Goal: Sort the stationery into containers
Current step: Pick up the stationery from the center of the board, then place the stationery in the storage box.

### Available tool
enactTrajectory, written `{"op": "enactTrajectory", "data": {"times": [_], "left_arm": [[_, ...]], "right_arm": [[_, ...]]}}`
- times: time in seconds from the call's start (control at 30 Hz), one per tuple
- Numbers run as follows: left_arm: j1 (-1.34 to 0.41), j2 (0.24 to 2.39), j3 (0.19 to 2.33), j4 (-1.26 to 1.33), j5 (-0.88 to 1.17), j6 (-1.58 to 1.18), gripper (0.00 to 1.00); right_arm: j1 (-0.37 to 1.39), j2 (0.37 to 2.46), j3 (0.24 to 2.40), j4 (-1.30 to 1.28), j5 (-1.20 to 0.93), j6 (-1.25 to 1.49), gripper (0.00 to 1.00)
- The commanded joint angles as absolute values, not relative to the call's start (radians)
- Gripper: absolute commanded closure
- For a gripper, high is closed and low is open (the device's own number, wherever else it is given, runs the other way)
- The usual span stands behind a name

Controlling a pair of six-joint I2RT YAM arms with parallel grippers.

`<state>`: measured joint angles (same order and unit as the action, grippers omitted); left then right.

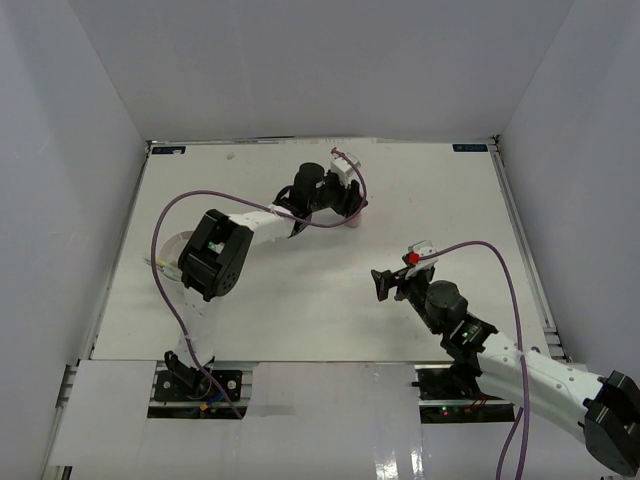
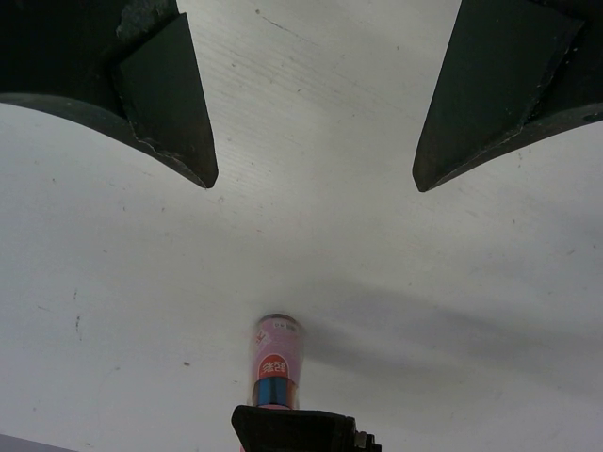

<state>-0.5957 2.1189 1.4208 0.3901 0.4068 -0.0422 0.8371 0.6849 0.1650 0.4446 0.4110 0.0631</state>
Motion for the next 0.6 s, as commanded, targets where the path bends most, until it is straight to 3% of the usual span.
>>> {"op": "enactTrajectory", "data": {"times": [0.0,0.33,0.57], "left_arm": [[-0.609,2.094,1.439,0.403,0.411,-0.018,0.46],[-0.609,1.892,1.322,0.442,0.286,-0.057,0.7],[-0.604,1.64,1.341,0.123,-0.136,-0.072,0.75]], "right_arm": [[0.831,0.686,0.172,0.497,0.406,0.057,0.09],[0.831,0.672,0.167,0.5,0.399,0.061,0.09],[0.831,0.657,0.163,0.5,0.38,0.064,0.09]]}}
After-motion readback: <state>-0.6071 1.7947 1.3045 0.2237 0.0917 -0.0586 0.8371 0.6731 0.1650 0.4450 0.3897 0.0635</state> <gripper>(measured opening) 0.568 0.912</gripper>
